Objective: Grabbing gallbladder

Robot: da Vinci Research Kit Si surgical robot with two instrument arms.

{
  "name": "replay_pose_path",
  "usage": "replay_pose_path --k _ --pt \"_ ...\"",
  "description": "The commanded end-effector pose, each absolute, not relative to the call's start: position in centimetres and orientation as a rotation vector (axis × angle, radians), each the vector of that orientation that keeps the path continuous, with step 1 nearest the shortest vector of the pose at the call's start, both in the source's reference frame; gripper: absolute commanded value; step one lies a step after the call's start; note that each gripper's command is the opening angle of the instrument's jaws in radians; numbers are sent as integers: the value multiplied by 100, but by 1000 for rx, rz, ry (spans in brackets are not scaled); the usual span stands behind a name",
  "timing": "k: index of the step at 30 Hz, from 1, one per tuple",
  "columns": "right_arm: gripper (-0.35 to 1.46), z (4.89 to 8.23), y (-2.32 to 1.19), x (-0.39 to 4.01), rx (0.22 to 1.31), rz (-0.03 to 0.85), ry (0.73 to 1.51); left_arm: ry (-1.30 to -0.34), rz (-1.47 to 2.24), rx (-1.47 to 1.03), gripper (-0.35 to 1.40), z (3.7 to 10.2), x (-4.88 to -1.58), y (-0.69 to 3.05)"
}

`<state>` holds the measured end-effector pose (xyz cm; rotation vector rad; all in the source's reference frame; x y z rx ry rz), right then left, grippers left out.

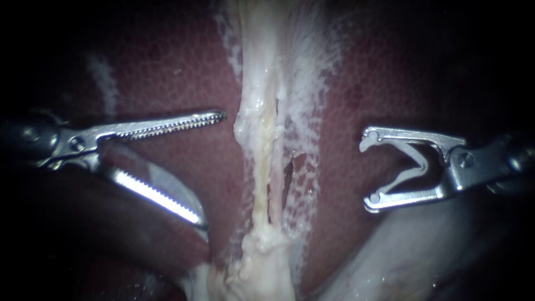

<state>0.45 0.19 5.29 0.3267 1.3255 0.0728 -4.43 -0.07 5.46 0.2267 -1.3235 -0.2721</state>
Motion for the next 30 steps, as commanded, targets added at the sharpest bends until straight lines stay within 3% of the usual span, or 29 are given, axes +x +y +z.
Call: replay_pose_path --k 1,30 --pt "60 529 19 45 326 73 1325 -1324 -272 227 121 546 -443 -7" --pt "60 529 19 45 326 74 1325 -1220 -544 242 91 571 -464 4"
